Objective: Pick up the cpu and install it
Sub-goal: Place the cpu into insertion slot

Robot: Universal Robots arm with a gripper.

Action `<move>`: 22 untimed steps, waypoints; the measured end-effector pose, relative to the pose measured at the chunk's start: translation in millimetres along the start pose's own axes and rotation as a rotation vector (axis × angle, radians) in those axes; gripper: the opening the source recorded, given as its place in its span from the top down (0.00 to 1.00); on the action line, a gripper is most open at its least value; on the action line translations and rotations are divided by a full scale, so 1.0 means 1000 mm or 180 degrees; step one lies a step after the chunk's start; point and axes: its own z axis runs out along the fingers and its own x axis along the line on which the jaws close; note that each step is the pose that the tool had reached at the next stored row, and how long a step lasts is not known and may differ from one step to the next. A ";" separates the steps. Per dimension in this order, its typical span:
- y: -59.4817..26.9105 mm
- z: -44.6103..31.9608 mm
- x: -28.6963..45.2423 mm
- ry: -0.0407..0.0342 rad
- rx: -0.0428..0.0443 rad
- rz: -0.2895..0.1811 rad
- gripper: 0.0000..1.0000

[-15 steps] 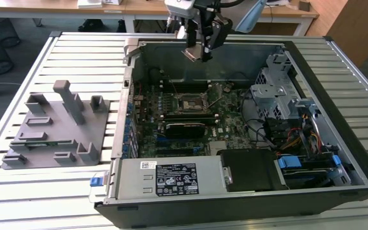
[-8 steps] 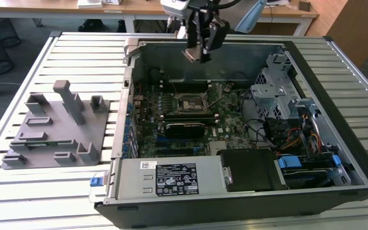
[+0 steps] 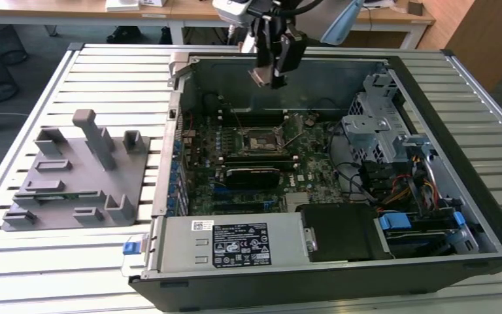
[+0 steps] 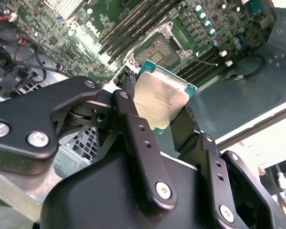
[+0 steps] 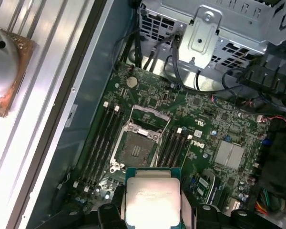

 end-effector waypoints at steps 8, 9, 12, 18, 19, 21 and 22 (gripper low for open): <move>0.0026 0.0061 0.0084 -0.0005 0.0001 0.0149 0.46; 0.0026 0.0071 0.0084 -0.0007 0.0002 0.0206 0.46; 0.0024 0.0103 0.0085 -0.0014 0.0004 0.0383 0.46; 0.0022 0.0171 0.0086 -0.0028 0.0007 0.0747 0.46; 0.0021 0.0182 0.0086 -0.0030 0.0007 0.0799 0.46; 0.0022 0.0207 0.0093 -0.0033 0.0008 0.0868 0.46; 0.0024 0.0222 0.0102 -0.0033 0.0008 0.0887 0.46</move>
